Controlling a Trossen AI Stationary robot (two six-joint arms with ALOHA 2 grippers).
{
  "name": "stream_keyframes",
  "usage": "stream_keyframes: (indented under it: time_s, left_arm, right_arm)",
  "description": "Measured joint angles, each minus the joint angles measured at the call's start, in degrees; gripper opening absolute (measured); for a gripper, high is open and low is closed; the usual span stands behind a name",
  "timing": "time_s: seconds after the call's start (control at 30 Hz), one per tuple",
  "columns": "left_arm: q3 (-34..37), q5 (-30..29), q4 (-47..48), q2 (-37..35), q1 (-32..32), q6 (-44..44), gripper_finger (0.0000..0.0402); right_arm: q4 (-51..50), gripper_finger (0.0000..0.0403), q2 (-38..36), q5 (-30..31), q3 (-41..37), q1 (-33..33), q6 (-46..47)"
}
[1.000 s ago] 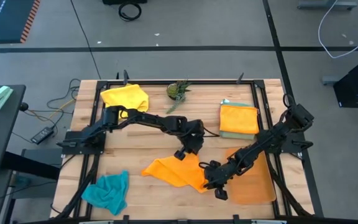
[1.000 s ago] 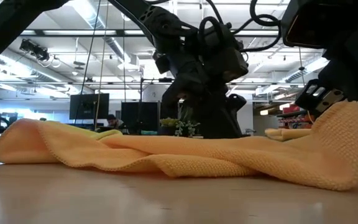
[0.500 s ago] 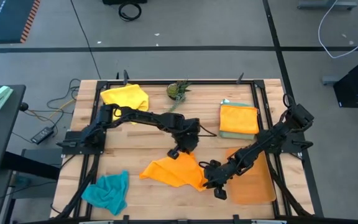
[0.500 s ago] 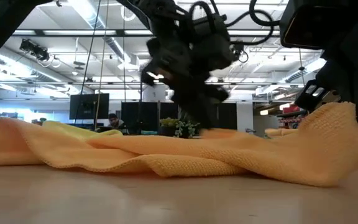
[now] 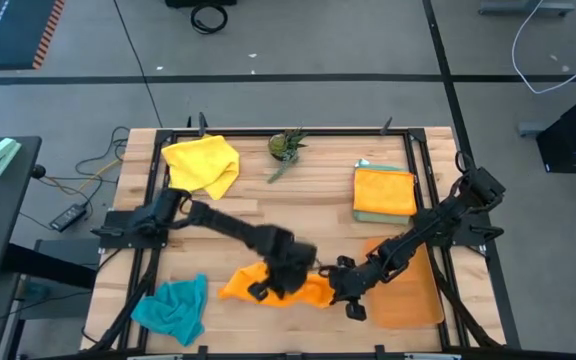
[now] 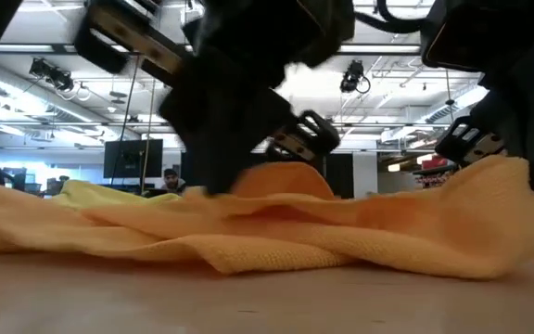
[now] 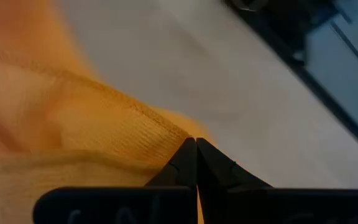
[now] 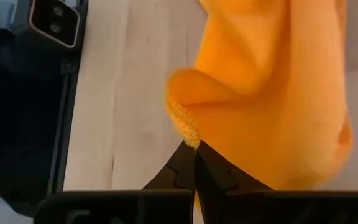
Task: Fold microfiber towels
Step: Fold the orange microfiber towel
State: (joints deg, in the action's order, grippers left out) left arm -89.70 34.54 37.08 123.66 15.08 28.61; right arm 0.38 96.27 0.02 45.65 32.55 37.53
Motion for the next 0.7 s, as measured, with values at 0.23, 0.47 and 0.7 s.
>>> stream_keyframes:
  time_s: [0.23,0.47,0.7]
  left_arm:
    - [-5.7,0.2,7.0,-0.3,4.9,-5.7,0.0004]
    - [-9.3,0.1,7.6,-0.3,6.9,-10.5,0.0024]
    - [-9.3,0.0,8.4,-0.7,6.2,-21.2,0.0065]
  right_arm:
    - [-0.9,0.0008,0.0,0.1,0.0,-0.8,-1.8]
    - [-1.2,0.0008,0.0,0.1,0.0,-1.3,-1.8]
    - [-1.2,0.0008,0.0,0.0,0.0,-1.3,-2.9]
